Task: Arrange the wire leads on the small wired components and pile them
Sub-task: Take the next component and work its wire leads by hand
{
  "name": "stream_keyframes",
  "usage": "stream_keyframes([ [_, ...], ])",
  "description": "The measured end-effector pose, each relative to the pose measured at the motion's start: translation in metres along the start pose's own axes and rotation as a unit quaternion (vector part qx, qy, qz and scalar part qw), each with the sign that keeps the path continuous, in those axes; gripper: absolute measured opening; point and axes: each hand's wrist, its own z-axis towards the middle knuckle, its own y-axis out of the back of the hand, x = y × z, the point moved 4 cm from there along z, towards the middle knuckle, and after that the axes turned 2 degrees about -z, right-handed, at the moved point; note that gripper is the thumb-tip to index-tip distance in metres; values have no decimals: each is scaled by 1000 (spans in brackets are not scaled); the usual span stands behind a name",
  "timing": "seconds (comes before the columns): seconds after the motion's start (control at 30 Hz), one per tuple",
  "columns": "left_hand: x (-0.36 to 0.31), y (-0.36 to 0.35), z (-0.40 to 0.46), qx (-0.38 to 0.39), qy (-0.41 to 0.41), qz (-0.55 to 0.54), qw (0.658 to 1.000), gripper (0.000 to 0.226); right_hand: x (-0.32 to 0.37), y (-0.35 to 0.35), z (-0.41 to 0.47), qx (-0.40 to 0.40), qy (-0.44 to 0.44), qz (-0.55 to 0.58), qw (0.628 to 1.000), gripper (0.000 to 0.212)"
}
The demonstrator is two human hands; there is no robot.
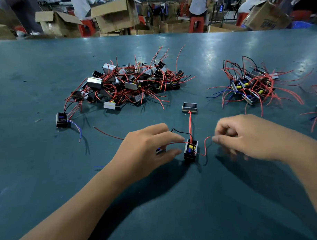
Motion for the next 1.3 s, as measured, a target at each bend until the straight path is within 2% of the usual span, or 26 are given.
stream_keyframes([
  [0.03, 0, -1, 0, 2, 2, 0, 1000, 12, -4, -4, 1, 4, -60, 17, 998, 34],
  [0.1, 1, -1, 1, 10, 14, -12, 1000, 6, -4, -19, 4, 9, -130, 130, 983, 45],
  [0.17, 5, -1, 0, 38, 32, -31, 998, 4, 4, -33, 9, -9, -130, 259, 957, 40],
  [0.3, 9, 5, -2, 84, 43, -65, 993, 4, 13, -42, 13, -79, -104, 298, 946, 21],
  [0.4, 11, 5, -4, 113, 52, -95, 988, 5, 17, -29, 10, -166, -52, 217, 960, 14],
  [0.47, 14, 4, -5, 117, 77, -99, 985, 6, 26, -19, 5, -213, 20, 220, 952, 12],
  [0.53, 17, 4, -5, 100, 91, -100, 986, 12, 38, -15, 2, -216, 93, 248, 940, 12],
  [0.63, 20, 2, -5, 90, 116, -103, 984, 22, 45, -15, -2, -196, 154, 262, 932, 12],
  [0.87, 19, 0, -4, 84, 127, -128, 980, 18, 62, -23, -7, -187, 266, 290, 900, 7],
  [1.1, 19, 1, -3, 86, 137, -164, 973, 8, 73, -55, -3, -81, 209, 305, 925, 3],
  [1.3, 28, 11, -6, 79, 162, -238, 955, 11, 67, -65, 10, -161, 116, 314, 928, 14],
])
